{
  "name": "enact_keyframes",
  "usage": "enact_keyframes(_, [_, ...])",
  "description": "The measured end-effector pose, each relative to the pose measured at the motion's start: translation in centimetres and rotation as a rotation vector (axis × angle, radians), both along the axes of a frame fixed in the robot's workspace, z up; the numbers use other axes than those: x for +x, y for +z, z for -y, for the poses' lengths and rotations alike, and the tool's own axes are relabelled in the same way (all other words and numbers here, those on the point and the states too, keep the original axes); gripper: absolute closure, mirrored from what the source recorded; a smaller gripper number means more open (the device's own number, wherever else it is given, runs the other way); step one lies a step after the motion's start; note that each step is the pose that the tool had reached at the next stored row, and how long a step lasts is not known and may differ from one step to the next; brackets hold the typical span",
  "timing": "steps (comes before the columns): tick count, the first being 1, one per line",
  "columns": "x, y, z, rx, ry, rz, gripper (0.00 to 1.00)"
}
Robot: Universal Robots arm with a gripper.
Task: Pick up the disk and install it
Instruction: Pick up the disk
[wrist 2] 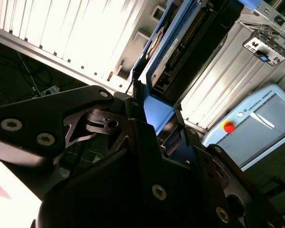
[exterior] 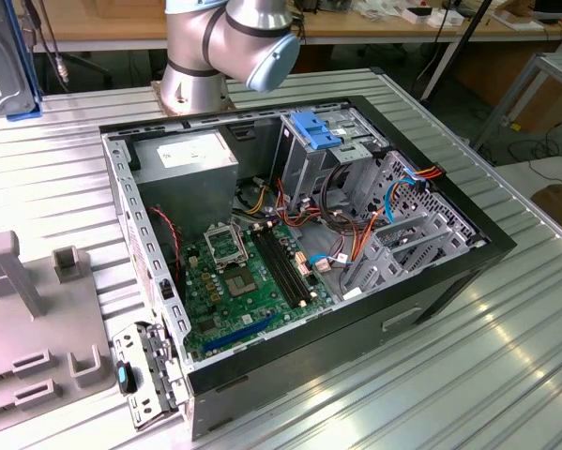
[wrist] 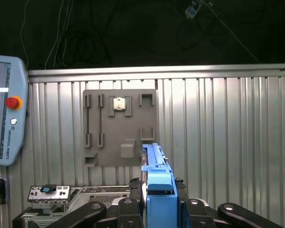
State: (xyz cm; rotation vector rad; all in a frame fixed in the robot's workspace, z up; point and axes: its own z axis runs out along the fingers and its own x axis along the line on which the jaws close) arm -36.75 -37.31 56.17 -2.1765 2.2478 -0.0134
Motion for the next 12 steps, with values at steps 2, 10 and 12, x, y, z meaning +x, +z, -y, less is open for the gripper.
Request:
enact_keyframes(2, [0.42, 0.0, 0.0, 0.0, 0.0, 0.0, 0.63])
enact_keyframes(10, [1.93, -0.02, 0.0, 0.0, 0.0, -0.0001, 0.63])
enact_keyframes(12, [2.34, -0.04, 0.0, 0.0, 0.0, 0.0, 0.63])
